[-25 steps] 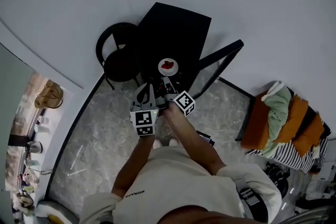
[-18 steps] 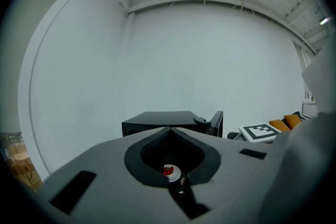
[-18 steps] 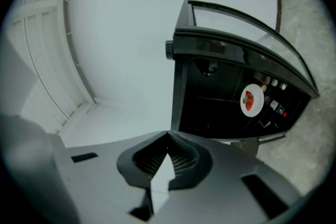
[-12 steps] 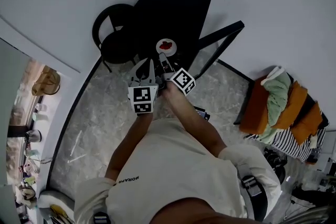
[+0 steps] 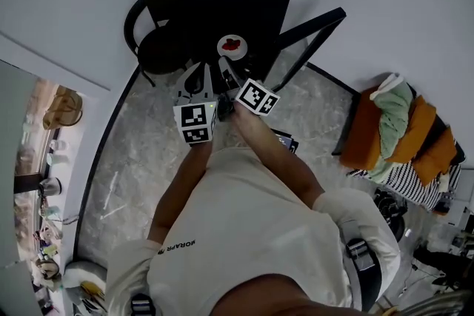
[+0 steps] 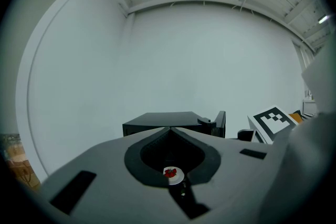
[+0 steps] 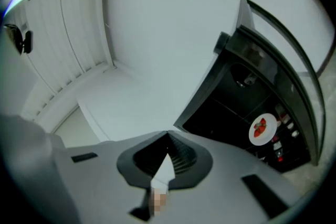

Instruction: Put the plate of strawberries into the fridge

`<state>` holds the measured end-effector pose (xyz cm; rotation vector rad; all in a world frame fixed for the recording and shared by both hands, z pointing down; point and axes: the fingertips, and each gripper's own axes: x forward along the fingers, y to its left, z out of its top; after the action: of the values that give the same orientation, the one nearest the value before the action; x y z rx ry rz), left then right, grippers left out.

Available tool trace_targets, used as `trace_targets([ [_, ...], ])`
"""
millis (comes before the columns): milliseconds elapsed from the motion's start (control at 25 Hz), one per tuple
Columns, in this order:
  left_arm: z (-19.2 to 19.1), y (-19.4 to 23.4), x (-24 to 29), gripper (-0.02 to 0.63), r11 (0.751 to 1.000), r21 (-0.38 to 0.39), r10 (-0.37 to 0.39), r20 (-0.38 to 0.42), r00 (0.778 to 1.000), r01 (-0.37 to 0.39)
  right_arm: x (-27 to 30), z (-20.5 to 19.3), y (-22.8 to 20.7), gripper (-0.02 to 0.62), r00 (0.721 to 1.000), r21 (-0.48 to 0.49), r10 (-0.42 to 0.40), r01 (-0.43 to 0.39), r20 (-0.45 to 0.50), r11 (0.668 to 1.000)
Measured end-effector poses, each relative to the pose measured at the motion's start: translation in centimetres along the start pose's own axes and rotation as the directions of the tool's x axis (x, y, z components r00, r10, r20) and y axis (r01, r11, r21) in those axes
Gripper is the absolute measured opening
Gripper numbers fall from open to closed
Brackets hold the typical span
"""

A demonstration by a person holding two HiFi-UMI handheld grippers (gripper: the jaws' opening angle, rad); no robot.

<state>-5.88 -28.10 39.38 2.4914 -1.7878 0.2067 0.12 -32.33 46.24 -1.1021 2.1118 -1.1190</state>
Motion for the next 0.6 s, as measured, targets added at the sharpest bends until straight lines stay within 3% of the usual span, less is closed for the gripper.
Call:
trace_targets([
  [120, -0.2, -0.4, 0.2, 0.003, 1.0, -0.001, -0.01, -0.001, 1.0, 0.01, -0.3, 0.0, 0.7, 0.012, 0.999, -0.133, 0.006, -0.011, -0.038, 0.991],
  [240, -0.5, -0.4, 0.0, 0.003, 1.0, -0.008, -0.015, -0.003, 1.0, 0.015, -0.4, -0.2, 2.1, 0.012, 0.997, -0.297, 0.017, -0.038, -0.074, 0.954],
  [360, -0.5, -0.7, -0.1, 0.003, 1.0, -0.018, -0.021, 0.001, 1.0, 0.021, -0.5, -0.1, 3.1, 0.012, 0.995, -0.398, 0.024, -0.062, -0.1, 0.915],
  [440, -0.6, -0.9, -0.2, 0.003, 0.999, -0.023, -0.024, 0.003, 1.0, 0.024, -0.6, -0.3, 3.8, 0.012, 0.993, -0.467, 0.028, -0.077, -0.112, 0.881],
  [600, -0.6, -0.7, -0.4, 0.003, 0.999, -0.027, -0.022, 0.012, 1.0, 0.022, -0.7, -0.5, 5.4, 0.012, 0.991, -0.615, 0.032, -0.105, -0.129, 0.781],
])
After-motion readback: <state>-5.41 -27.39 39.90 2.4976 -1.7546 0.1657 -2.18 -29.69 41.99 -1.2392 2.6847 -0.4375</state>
